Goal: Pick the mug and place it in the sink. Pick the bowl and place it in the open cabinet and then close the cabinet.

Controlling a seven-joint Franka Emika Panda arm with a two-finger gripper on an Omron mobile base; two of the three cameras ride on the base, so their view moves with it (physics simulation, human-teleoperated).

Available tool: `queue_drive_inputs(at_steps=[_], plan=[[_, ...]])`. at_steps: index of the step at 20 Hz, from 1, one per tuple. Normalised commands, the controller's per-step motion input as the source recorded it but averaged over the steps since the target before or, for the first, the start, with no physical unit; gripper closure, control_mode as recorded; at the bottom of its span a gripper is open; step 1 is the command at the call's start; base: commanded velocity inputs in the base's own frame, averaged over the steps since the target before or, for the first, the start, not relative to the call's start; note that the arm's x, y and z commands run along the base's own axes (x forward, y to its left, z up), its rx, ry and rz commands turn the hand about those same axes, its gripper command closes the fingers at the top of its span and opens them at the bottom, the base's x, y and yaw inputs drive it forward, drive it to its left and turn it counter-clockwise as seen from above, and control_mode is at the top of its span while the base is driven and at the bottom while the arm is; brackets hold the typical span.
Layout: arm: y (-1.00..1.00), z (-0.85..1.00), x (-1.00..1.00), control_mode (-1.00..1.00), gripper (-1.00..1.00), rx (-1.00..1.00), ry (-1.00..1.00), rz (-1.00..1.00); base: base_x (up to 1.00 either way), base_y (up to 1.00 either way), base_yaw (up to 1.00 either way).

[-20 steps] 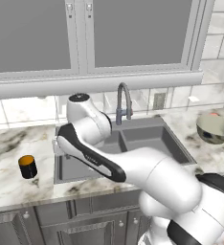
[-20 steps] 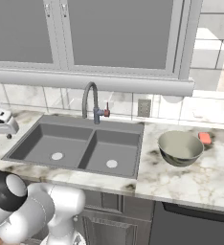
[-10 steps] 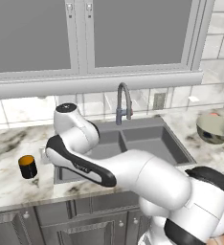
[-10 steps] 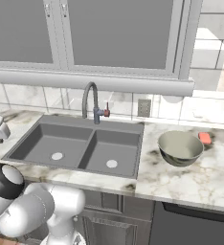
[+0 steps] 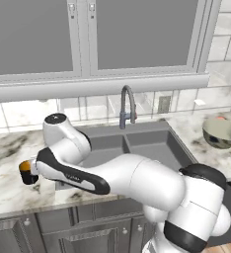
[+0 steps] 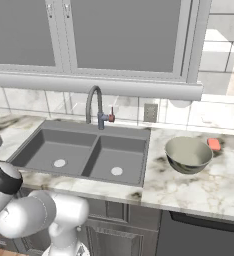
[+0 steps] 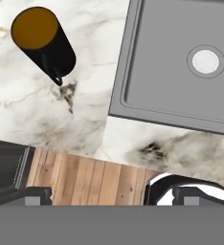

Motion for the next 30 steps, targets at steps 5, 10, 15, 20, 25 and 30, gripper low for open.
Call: queue_drive_inputs(at_steps=[5, 10, 15, 20, 25, 30], plan=[[0.41, -0.01, 0.0, -1.0, -1.0, 0.0, 0.0, 0.0, 0.0, 0.0, 0.0], [0.38, -0.11, 0.02, -1.0, -1.0, 0.0, 0.01, 0.0, 0.0, 0.0, 0.0], [0.19, -0.24, 0.26, -1.0, -1.0, 0.0, 0.0, 0.0, 0.0, 0.0, 0.0], [0.01, -0.19, 0.18, -1.0, -1.0, 0.0, 0.0, 0.0, 0.0, 0.0, 0.0], [0.13, -0.17, 0.3, -1.0, -1.0, 0.0, 0.0, 0.0, 0.0, 0.0, 0.0], [0.25, -0.21, 0.2, -1.0, -1.0, 0.0, 0.0, 0.0, 0.0, 0.0, 0.0]])
